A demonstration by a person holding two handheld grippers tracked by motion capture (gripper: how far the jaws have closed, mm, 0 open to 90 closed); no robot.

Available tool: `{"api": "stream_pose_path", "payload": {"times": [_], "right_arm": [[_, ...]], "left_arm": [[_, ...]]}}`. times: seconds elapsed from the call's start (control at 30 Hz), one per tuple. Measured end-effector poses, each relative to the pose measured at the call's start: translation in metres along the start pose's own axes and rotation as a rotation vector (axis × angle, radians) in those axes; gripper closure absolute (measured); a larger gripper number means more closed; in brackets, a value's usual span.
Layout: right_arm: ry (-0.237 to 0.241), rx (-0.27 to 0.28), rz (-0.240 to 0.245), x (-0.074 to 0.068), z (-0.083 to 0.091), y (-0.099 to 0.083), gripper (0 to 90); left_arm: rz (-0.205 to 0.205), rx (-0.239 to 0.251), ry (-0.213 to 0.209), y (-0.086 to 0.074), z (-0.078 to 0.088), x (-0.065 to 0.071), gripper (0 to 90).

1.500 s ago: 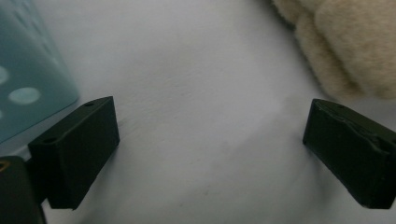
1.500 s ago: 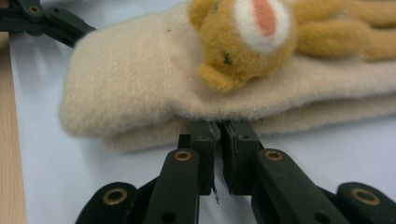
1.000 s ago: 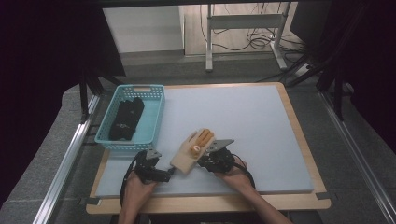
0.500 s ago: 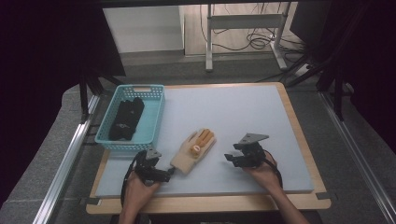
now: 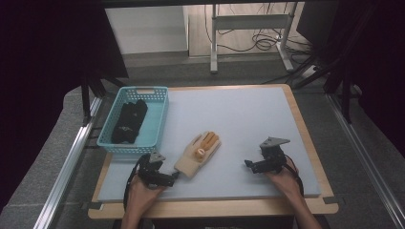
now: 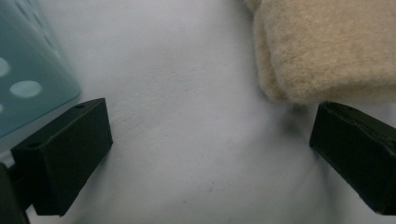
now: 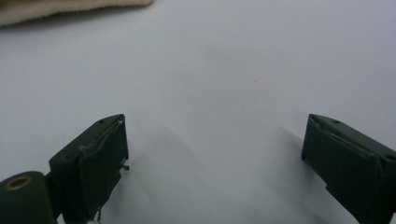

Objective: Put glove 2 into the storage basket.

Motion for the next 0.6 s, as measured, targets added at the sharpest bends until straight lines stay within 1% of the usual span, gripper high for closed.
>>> {"api": "stream_pose_path", "payload": {"times": [0.07,0.17,0.2,0.27,0.4,0.43,0.47,0.53,0.6], "right_arm": [[-0.009,-0.009,0.001,0.0,-0.001,-0.001,6.4],[-0.045,-0.03,0.034,-0.002,-0.002,-0.001,4.7],[-0.05,-0.03,0.031,-0.002,-0.002,-0.001,4.3],[-0.046,-0.031,0.022,-0.001,-0.002,-0.002,4.3],[-0.047,-0.029,0.024,-0.001,-0.002,-0.002,4.4],[-0.049,-0.028,0.025,-0.001,-0.002,-0.002,4.4],[-0.052,-0.027,0.028,-0.002,-0.002,-0.002,4.4],[-0.059,-0.025,0.034,-0.002,-0.002,-0.001,4.4],[-0.065,-0.023,0.042,-0.002,-0.002,-0.001,4.5]], "left_arm": [[0.0,-0.001,0.0,0.0,0.0,0.0,0.0],[0.002,0.0,-0.002,0.0,0.0,0.0,0.0],[0.006,0.001,-0.002,0.0,0.0,0.0,0.0],[0.009,0.002,-0.009,0.0,0.001,-0.001,0.0],[0.026,0.013,-0.031,0.0,0.003,-0.002,0.8],[0.022,0.011,-0.035,0.0,0.004,-0.002,0.9],[0.009,-0.002,-0.036,-0.001,0.005,-0.001,0.9],[-0.005,-0.021,-0.055,-0.002,0.009,0.003,0.9],[-0.005,-0.001,-0.087,0.003,0.016,0.008,0.6]]}}
Point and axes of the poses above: each handheld gripper's, and its own axes: z roughly backward along the jaws, y roughly out of its top, x roughly to its right, the point moved 6 cm from there along -z, roughly forward along the jaws, and after that the axes turned 10 degrees about z, right-handed, at the moved point
